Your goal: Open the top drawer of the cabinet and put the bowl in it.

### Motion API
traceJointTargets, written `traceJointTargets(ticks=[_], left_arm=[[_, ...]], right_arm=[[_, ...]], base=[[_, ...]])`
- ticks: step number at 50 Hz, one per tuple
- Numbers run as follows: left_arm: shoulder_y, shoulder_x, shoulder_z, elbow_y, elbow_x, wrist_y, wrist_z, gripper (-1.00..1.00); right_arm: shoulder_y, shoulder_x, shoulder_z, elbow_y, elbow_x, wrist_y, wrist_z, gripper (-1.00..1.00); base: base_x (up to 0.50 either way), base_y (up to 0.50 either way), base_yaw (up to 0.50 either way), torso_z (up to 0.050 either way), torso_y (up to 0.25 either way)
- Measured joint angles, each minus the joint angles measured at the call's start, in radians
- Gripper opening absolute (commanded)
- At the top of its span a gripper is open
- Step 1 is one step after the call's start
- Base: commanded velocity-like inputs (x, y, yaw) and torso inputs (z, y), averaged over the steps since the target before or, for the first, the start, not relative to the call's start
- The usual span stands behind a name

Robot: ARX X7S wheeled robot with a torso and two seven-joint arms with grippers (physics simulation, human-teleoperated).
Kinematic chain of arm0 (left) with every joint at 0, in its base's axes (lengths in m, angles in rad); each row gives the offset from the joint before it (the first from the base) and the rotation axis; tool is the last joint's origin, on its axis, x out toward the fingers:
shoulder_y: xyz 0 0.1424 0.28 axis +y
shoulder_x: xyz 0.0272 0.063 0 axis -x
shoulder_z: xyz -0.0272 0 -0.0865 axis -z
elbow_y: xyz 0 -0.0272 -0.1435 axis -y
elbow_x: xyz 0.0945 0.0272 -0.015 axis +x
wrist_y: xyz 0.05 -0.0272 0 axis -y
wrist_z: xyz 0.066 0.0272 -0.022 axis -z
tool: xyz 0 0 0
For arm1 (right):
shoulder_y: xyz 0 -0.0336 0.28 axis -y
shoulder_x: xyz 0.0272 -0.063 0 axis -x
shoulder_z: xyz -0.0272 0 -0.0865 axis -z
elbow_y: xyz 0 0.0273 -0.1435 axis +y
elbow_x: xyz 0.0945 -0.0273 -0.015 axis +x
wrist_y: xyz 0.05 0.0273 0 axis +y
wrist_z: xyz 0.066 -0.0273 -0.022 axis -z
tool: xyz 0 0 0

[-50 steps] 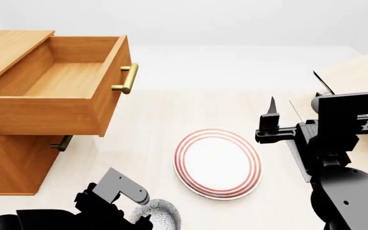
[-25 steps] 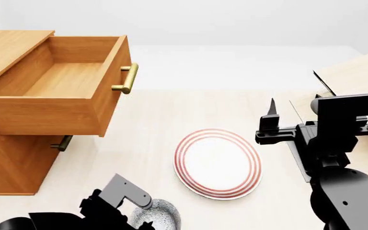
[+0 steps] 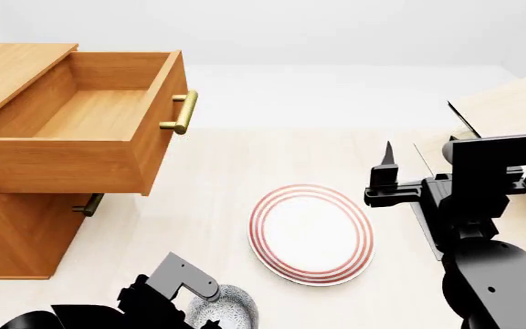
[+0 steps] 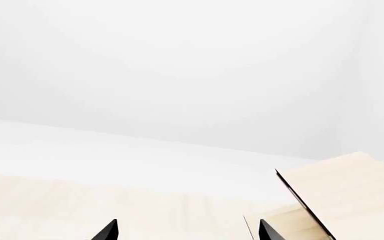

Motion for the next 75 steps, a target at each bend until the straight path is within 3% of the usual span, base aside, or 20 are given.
traceJointTargets(ticks=[2,3,37,75], left_arm=[[0.0,0.001,0.002,-0.003,0.001,0.001,0.001,1.0],[0.0,0.002,0.002,-0.005,0.002,0.002,0.001,-1.0],[0.0,-0.001,-0.009,-0.004,-0.023,0.017,-0.015,-1.0],[-0.073,-0.015,-0.101,0.106,-0.127,-0.023,-0.097,-1.0]], right_arm=[[0.0,0.0,-0.001,0.001,0.0,0.0,0.001,1.0],[0.001,0.0,-0.001,0.001,0.001,0.0,0.001,1.0],[-0.007,0.004,-0.005,0.013,0.007,-0.016,0.009,1.0],[0.002,0.012,0.009,-0.026,0.033,0.015,0.023,1.0]], base=[[0.0,0.0,0.0,0.0,0.0],[0.0,0.0,0.0,0.0,0.0],[0.0,0.0,0.0,0.0,0.0],[0.0,0.0,0.0,0.0,0.0]])
